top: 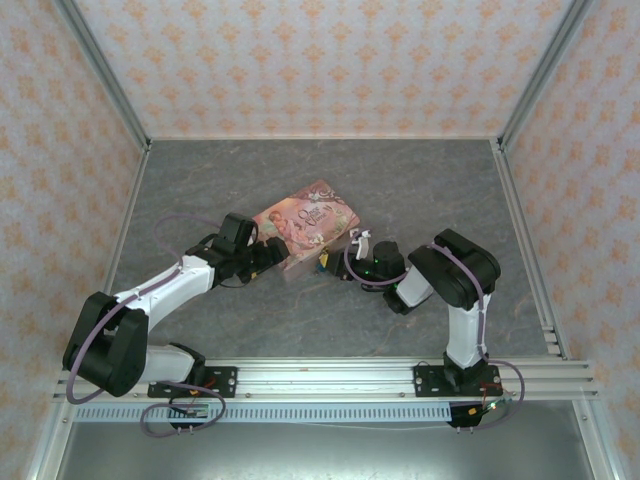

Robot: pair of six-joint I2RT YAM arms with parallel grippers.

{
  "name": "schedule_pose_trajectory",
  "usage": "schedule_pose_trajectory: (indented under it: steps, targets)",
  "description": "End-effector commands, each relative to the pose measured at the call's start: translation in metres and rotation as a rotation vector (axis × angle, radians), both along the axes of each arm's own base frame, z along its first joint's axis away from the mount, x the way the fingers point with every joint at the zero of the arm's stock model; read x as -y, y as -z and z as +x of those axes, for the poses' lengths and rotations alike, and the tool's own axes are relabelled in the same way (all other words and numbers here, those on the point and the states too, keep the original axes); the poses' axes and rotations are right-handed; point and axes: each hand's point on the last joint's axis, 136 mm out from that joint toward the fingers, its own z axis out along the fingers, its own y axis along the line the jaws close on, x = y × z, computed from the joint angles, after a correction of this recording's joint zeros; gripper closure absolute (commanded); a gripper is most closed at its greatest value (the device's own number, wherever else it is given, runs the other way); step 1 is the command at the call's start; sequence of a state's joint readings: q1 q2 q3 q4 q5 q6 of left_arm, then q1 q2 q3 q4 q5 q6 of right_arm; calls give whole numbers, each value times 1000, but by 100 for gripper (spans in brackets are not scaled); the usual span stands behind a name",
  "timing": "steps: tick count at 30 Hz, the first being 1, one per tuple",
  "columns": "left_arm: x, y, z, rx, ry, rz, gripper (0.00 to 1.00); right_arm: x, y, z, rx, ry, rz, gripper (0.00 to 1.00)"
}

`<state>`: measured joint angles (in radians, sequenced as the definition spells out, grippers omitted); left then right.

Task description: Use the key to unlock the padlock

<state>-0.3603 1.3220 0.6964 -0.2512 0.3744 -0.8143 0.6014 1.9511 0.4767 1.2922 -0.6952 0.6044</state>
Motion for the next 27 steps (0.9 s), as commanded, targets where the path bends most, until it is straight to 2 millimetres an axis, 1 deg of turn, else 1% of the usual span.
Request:
schedule_pose_trajectory:
  steps: [1, 13, 17, 27]
  targets:
    - [-11, 18, -18, -84, -12, 70, 15, -6, -27, -4, 90, -42, 48, 79]
    - [-13, 18, -20, -83, -17, 76, 15, -3, -24, -2, 77, -17, 42, 95]
    - [-14, 20, -21, -87, -17, 80, 15, 0, -26, 1, 71, 9, 56, 99]
    - [-15, 20, -22, -86, -20, 83, 15, 8, -35, 13, 15, 109, 117, 100]
